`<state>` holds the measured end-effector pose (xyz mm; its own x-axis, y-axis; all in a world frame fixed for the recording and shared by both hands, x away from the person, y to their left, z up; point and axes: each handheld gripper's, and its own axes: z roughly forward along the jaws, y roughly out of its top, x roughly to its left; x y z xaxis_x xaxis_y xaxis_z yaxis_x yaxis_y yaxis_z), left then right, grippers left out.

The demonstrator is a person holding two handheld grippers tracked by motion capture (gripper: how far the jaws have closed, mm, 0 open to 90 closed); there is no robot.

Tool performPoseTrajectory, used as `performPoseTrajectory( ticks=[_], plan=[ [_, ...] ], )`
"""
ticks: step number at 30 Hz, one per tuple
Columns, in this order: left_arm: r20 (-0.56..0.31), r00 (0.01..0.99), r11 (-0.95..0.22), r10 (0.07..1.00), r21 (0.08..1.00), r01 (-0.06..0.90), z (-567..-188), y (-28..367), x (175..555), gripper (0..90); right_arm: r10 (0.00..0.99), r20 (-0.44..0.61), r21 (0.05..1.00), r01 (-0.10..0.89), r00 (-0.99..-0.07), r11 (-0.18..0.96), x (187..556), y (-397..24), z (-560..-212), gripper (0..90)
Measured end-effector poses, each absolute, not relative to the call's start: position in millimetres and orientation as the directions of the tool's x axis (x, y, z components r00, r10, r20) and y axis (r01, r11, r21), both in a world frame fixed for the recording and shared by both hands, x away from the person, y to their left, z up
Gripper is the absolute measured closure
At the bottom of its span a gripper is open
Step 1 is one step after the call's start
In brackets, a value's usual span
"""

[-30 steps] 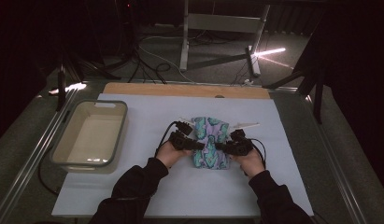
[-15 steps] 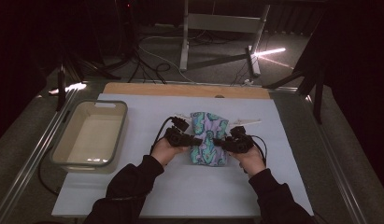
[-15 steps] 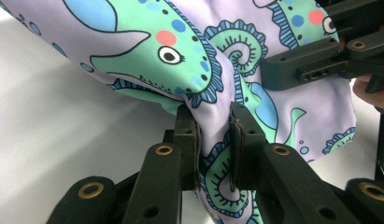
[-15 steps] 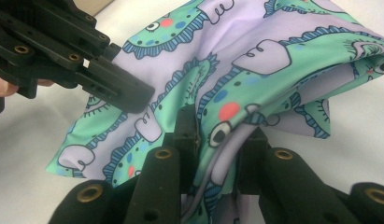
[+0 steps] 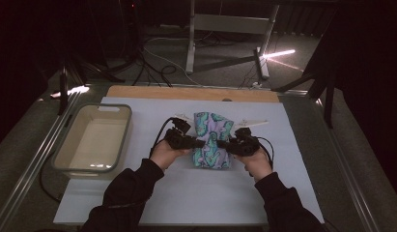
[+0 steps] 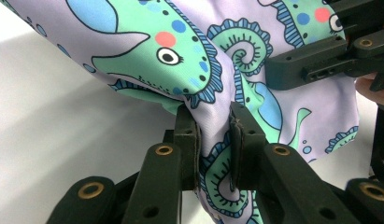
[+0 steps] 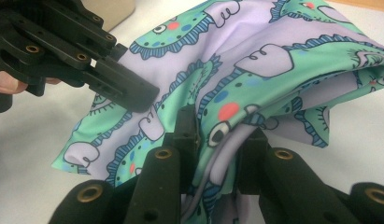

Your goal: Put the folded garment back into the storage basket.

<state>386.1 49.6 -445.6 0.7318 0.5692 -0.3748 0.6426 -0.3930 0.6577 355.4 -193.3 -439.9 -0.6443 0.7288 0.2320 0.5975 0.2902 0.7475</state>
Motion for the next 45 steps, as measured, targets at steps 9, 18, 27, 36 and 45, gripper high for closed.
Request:
performPoseTrajectory(
  ticks=[9,18,27,36,45],
  plan=[
    [-0.356,0.735,-0.394,0.577,0.667,0.632,-435.4,58.1,384.1,76.3,0.721,0.222,0.759,0.581,-0.656,0.295,355.4,-185.5,-433.3,75.0],
    [-0.350,0.730,-0.389,0.587,0.669,0.633,-430.1,68.6,382.4,76.3,0.716,0.214,0.769,0.567,-0.665,0.296,356.5,-175.8,-430.0,75.0],
    [-0.351,0.721,-0.375,0.598,0.673,0.638,-423.7,83.1,380.7,76.3,0.699,0.219,0.776,0.556,-0.680,0.298,358.3,-163.7,-425.9,75.0],
    [-0.336,0.715,-0.375,0.612,0.673,0.638,-418.9,96.7,377.4,76.3,0.682,0.208,0.778,0.542,-0.701,0.319,359.6,-149.1,-422.6,75.1],
    [-0.316,0.709,-0.371,0.630,0.680,0.633,-410.6,111.9,374.0,76.3,0.664,0.202,0.787,0.523,-0.720,0.327,361.5,-134.2,-417.3,75.1]
  ],
)
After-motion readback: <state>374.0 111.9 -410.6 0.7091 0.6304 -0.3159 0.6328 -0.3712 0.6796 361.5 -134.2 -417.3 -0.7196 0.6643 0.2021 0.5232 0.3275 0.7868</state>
